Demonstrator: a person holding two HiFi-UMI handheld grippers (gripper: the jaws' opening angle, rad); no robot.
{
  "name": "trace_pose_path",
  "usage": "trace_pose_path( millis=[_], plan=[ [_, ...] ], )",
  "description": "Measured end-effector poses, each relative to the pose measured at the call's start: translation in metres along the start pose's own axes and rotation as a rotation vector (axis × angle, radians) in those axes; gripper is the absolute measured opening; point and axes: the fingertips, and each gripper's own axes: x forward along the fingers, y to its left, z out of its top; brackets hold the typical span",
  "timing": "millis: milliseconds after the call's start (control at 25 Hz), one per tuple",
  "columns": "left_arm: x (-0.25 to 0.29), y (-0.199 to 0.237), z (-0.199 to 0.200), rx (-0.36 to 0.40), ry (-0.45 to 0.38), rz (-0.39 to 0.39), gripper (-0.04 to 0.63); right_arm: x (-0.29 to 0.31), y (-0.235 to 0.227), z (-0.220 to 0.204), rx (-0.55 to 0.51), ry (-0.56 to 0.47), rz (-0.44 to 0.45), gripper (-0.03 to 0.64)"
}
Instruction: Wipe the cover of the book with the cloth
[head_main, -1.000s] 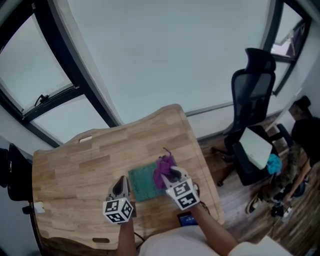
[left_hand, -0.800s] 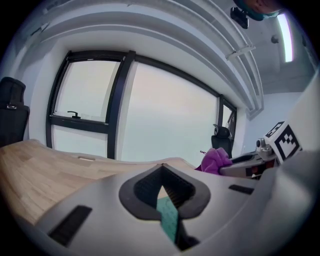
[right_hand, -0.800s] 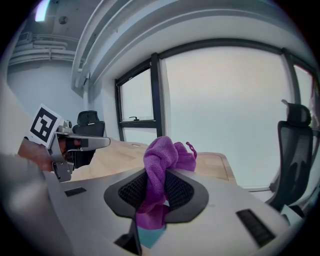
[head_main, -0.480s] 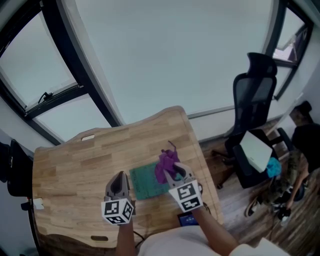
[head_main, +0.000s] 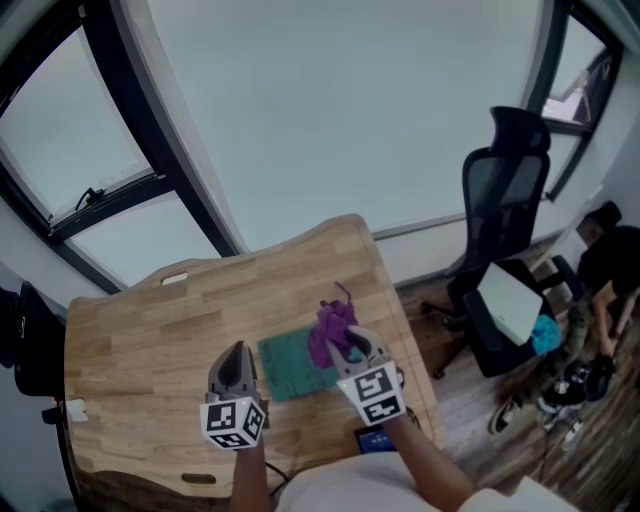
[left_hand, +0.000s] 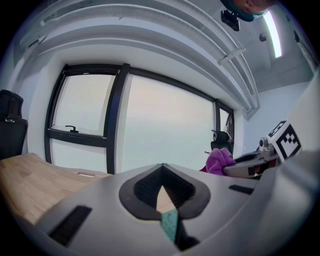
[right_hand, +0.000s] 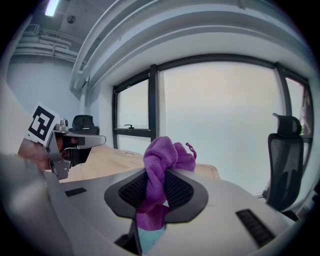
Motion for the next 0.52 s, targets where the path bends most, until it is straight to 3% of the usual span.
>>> trace_pose_path(
  millis=[520],
  plan=[
    [-0.0009,0.0005,0.0023,0.0,-0.012,-0.003,0.002,-0.0038,0.0005,0.0016,0.002,0.004,-0.004,0.084]
  ],
)
